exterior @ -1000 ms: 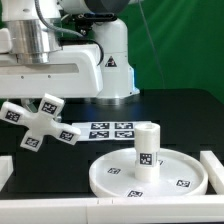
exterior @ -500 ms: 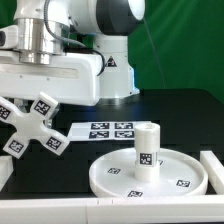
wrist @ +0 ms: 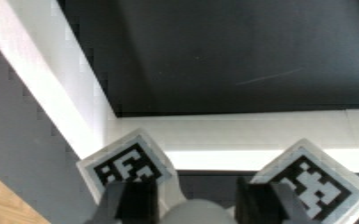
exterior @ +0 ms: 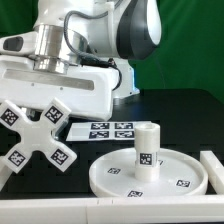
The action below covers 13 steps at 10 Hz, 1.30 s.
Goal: Assemble round table
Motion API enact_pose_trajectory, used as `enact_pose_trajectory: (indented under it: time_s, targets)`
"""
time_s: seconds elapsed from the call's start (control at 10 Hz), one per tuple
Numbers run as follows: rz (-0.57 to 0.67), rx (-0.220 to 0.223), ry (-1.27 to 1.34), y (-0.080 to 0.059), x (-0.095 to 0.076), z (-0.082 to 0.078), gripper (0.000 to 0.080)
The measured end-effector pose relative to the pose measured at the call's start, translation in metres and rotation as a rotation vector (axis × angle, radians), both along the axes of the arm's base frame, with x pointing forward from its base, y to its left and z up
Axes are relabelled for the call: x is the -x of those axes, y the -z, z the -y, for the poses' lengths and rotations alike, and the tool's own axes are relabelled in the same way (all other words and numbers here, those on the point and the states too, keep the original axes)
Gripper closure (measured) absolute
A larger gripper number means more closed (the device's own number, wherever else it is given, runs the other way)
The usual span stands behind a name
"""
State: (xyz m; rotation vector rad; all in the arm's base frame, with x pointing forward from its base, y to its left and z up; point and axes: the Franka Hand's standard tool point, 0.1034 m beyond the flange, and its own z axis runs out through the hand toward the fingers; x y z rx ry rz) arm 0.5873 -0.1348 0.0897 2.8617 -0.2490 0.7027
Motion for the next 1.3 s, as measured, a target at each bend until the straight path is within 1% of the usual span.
enact_pose_trajectory:
  time_s: [0.3, 0.5, 0.6, 0.8, 0.9, 1.0, 1.1, 1.2, 1.3]
  targets:
    - [-0.005, 0.000, 0.000, 0.003, 0.001, 0.000, 0.0597]
    - [-0.014, 0.004, -0.004, 0.023, -0.002, -0.007, 0.0597]
    - [-0.018, 0.007, -0.008, 0.030, -0.003, -0.009, 0.0597]
    - [-0.022, 0.019, -0.011, 0.043, 0.001, -0.010, 0.0597]
    - [-0.027, 0.020, -0.010, 0.045, 0.003, -0.009, 0.0597]
    - [-0.028, 0.019, -0.007, 0.045, 0.004, -0.007, 0.0597]
    - [-0.029, 0.019, -0.008, 0.046, 0.004, -0.008, 0.0543]
    - [-0.029, 0.019, -0.008, 0.046, 0.004, -0.008, 0.0407]
    - [-0.029, 0.019, -0.007, 0.046, 0.004, -0.008, 0.0407]
